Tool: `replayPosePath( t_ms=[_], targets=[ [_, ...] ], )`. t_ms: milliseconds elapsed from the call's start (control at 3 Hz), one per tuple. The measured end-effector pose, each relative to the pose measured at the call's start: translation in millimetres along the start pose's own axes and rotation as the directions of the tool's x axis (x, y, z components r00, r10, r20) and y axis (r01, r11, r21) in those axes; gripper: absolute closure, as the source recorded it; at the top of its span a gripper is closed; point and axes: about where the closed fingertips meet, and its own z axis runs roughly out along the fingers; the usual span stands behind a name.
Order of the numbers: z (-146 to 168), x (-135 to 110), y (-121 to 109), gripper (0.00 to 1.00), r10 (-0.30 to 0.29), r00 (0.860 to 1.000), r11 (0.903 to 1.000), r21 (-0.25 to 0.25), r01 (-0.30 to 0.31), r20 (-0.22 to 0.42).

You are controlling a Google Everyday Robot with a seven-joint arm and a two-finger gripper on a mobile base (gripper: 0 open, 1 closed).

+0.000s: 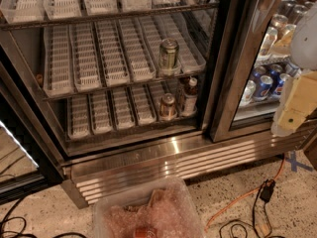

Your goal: Pick blue plastic bottle from bottom shelf of fridge

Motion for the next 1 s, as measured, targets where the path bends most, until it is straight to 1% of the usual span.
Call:
replayPosePath(
  t_ms=[333,667,1000],
  targets=[
    [0.0,0.0,0.0,0.00,0.000,1.000,1.0000,0.000,0.000,0.000],
    [34.6,2.6,-3.9,0.00,0.063,0.997,0.9978,-0.025,-0.062,0.033],
    [93.2,0.6,-3.4,0.00,0.153,0.985,0.9866,-0.070,-0.147,0.075]
  ],
)
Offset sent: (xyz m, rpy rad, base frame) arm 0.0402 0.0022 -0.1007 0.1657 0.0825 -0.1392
